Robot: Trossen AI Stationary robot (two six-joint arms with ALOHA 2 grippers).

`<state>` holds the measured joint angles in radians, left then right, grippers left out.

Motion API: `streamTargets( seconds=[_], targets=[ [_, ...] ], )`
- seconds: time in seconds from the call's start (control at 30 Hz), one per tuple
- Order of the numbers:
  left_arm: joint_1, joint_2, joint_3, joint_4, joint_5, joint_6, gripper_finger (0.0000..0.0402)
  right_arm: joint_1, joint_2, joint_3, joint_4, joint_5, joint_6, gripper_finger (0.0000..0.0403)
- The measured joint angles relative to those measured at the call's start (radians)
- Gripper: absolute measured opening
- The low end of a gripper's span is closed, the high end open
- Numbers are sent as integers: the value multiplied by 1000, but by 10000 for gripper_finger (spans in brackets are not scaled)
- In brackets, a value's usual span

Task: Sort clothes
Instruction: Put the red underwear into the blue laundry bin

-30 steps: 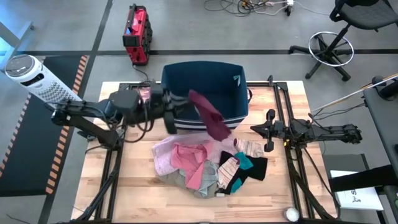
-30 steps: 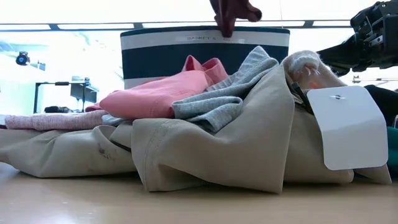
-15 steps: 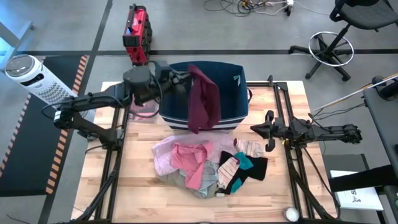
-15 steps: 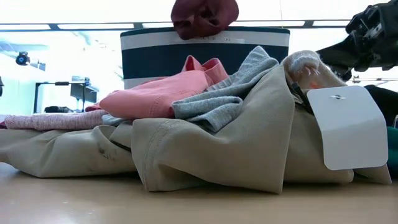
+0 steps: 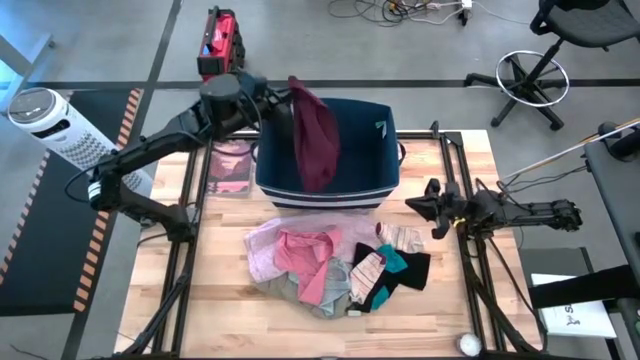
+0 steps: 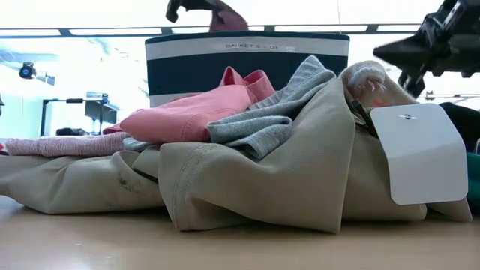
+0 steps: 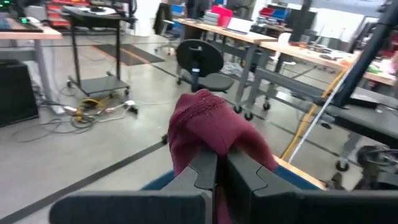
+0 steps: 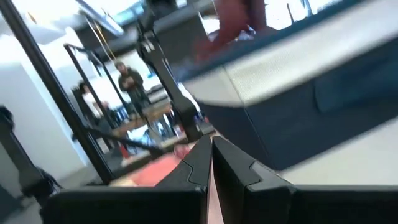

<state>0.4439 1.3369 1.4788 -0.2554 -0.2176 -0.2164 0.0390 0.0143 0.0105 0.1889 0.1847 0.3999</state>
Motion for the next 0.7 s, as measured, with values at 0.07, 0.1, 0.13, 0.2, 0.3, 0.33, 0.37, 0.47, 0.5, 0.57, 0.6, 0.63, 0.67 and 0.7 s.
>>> streamTargets(
  seconds=[0.07,0.1,0.13,0.2,0.3,0.33,0.37,0.47,0.5,0.57,0.6,0.63,0.67,0.7],
  targets=[
    [2,9,0,0,0,0,0,0,0,0,55,0,-7,0],
    [2,17,0,0,0,0,0,0,0,0,71,0,-6,0],
    [2,24,0,0,3,0,0,0,0,0,83,0,-6,0],
    [-1,39,0,-4,43,-1,0,0,0,0,112,0,-6,0],
    [-10,77,0,-2,167,-5,0,0,0,0,152,0,-6,0],
    [-12,90,-1,-11,214,-10,0,0,0,0,170,1,-6,0],
    [-14,107,-1,-21,259,-12,0,0,0,0,187,1,-6,0],
    [-19,149,-2,-43,355,-31,0,0,0,0,231,28,47,0],
    [-19,160,-2,-53,372,-37,2,0,0,0,246,47,101,0],
    [-23,183,-2,-74,395,-43,12,0,0,0,252,91,211,0],
    [-25,192,-2,-83,400,-42,18,0,0,0,251,102,240,0],
    [-26,200,-2,-92,405,-37,26,0,0,1,252,104,244,0],
    [-28,206,-2,-98,409,-34,34,0,1,2,254,104,234,0],
    [-29,212,-2,-101,411,-31,44,0,2,5,253,104,221,0]
  ],
)
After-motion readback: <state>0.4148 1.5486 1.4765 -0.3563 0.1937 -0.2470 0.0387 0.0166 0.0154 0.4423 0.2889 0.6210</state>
